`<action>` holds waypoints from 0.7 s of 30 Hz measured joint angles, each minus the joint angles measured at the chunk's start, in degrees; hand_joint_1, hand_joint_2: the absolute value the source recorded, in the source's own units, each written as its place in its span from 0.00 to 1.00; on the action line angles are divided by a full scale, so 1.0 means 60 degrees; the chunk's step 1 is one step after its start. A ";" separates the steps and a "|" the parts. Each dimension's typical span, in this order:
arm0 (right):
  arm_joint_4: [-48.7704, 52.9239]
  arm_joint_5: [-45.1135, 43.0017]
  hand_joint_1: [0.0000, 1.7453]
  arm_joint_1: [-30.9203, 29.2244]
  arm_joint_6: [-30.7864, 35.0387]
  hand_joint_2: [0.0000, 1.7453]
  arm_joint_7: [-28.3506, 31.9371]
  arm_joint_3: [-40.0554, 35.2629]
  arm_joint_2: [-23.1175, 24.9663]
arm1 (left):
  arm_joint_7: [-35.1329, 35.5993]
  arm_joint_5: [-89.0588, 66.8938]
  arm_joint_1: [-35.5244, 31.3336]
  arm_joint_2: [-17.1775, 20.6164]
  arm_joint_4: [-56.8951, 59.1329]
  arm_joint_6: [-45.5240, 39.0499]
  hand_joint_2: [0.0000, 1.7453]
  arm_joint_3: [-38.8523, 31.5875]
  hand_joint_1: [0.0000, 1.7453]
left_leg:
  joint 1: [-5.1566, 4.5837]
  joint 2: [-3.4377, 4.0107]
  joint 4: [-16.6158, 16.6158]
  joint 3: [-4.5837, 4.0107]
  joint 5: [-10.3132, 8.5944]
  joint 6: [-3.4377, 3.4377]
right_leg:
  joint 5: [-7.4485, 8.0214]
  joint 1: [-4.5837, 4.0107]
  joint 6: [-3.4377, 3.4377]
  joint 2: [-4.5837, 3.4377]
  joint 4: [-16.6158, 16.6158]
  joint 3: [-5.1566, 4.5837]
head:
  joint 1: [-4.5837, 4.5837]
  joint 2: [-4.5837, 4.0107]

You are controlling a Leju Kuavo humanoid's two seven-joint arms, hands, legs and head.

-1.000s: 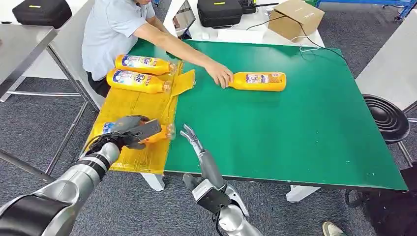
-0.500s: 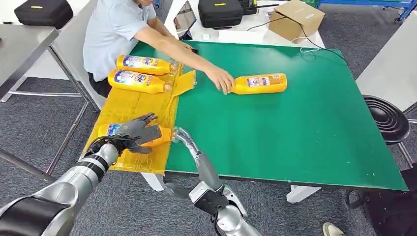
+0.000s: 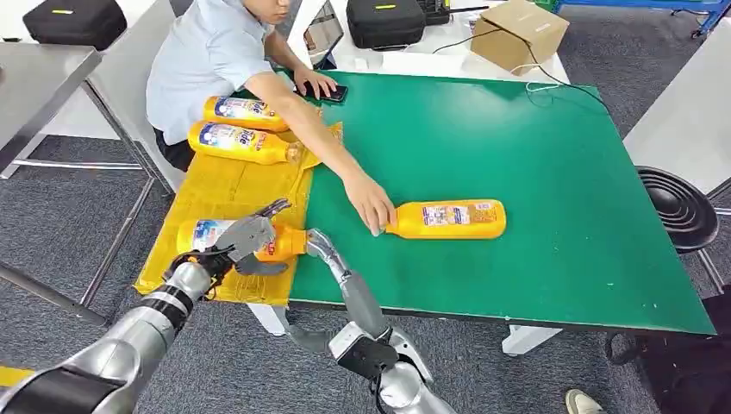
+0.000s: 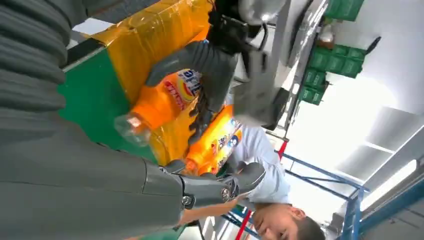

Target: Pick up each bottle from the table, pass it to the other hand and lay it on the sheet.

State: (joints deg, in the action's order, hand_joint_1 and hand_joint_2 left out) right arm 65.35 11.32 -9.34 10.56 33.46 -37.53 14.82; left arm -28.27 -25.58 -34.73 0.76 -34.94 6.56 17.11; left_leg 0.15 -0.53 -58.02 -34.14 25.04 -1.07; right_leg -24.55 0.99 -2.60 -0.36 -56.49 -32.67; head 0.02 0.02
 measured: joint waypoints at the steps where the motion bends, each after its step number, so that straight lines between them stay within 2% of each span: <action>1: -0.0026 0.0000 0.00 -0.0003 0.0015 1.00 0.0011 0.0000 -0.0019 | -0.0153 0.0412 0.0323 -0.0029 -0.0438 -0.0066 1.00 -0.0106 0.00 | 0.0000 0.0003 0.0000 -0.0009 0.0000 0.0000 | 0.0000 0.0000 0.0000 -0.0001 0.0000 -0.0011 | -0.0004 0.0000; 7: -0.0182 0.0004 0.00 -0.0010 0.0080 1.00 0.0106 -0.0004 -0.0099 | -0.0418 0.2656 0.1605 -0.0343 -0.2860 -0.0021 1.00 -0.0834 0.00 | 0.0001 0.0001 0.0000 -0.0039 0.0000 0.0000 | 0.0000 -0.0002 0.0000 0.0000 0.0001 -0.0039 | -0.0007 0.0000; 11: -0.0281 0.0058 0.00 -0.0023 0.0080 1.00 0.0160 -0.0036 -0.0102 | -0.0480 0.5293 0.2147 -0.0615 -0.4134 0.1564 1.00 -0.1359 0.00 | 0.0004 0.0002 0.0000 -0.0043 0.0000 0.0000 | 0.0000 -0.0004 0.0000 -0.0001 0.0000 -0.0042 | -0.0004 0.0000; 14: -0.0310 0.0135 0.00 -0.0022 0.0110 1.00 0.0189 -0.0036 -0.0102 | -0.0393 0.6761 0.2521 -0.0772 -0.4900 0.2134 1.00 -0.1798 0.00 | 0.0004 0.0006 0.0000 -0.0043 0.0001 0.0001 | 0.0000 -0.0005 0.0000 -0.0001 0.0000 -0.0046 | -0.0004 0.0000; 21: -0.0321 0.0146 0.00 -0.0022 0.0131 1.00 0.0193 -0.0040 -0.0124 | -0.0225 0.7452 0.3043 -0.0980 -0.6060 0.2393 1.00 -0.2462 0.00 | 0.0005 0.0001 0.0000 -0.0044 0.0000 0.0001 | 0.0000 -0.0004 0.0000 0.0000 0.0001 -0.0045 | -0.0004 0.0000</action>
State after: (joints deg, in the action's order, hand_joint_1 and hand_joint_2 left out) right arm 63.43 12.20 -9.47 11.34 34.62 -37.77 14.08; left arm -29.62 19.13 -16.48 -5.11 -71.29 20.92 2.34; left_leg 0.18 -0.53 -58.02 -34.40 25.04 -1.07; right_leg -24.55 0.97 -2.60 -0.36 -56.49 -32.94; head 0.00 0.02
